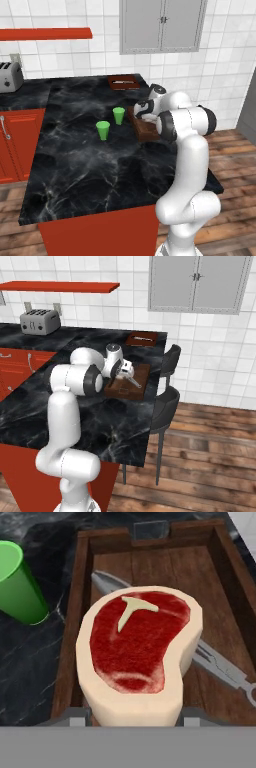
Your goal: Gather the onion and potato from the fridge and place them on a tray on the dining counter. Then gather the steak and fish from the fridge and place them on the other tray.
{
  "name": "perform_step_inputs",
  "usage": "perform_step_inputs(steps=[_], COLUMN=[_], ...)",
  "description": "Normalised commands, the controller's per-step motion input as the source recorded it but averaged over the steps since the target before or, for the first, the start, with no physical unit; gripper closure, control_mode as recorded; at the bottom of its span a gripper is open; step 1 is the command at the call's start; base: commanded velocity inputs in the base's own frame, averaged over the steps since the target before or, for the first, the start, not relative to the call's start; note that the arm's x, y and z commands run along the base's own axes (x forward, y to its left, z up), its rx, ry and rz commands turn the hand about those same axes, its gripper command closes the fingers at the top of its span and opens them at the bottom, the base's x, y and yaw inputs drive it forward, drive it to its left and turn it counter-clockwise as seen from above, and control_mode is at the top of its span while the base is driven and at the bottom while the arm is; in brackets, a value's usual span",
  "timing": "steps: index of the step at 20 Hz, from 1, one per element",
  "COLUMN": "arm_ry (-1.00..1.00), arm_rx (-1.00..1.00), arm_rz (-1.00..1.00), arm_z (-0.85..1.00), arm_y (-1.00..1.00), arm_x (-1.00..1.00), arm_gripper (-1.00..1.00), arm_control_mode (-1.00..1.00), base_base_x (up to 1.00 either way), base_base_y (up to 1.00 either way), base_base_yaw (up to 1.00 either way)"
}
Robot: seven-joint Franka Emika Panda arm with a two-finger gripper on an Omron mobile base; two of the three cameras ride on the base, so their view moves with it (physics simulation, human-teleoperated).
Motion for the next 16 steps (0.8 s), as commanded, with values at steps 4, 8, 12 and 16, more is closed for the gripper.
perform_step_inputs(steps=[4, 8, 12, 16], arm_ry=[0.02, 0.01, 0.0, 0.0], arm_rx=[0.0, 0.0, 0.0, 0.0], arm_rz=[0.01, 0.01, 0.02, 0.0], arm_z=[-0.23, -0.24, -0.22, -0.03], arm_y=[0.0, 0.0, 0.0, 0.0], arm_x=[0.29, 0.08, 0.0, -0.06], arm_gripper=[1.0, 1.0, -1.0, -1.0], arm_control_mode=[-1.0, -1.0, -1.0, -1.0], base_base_x=[0.0, 0.0, 0.0, 0.0], base_base_y=[0.0, 0.0, 0.0, 0.0], base_base_yaw=[0.0, 0.0, 0.0, 0.0])
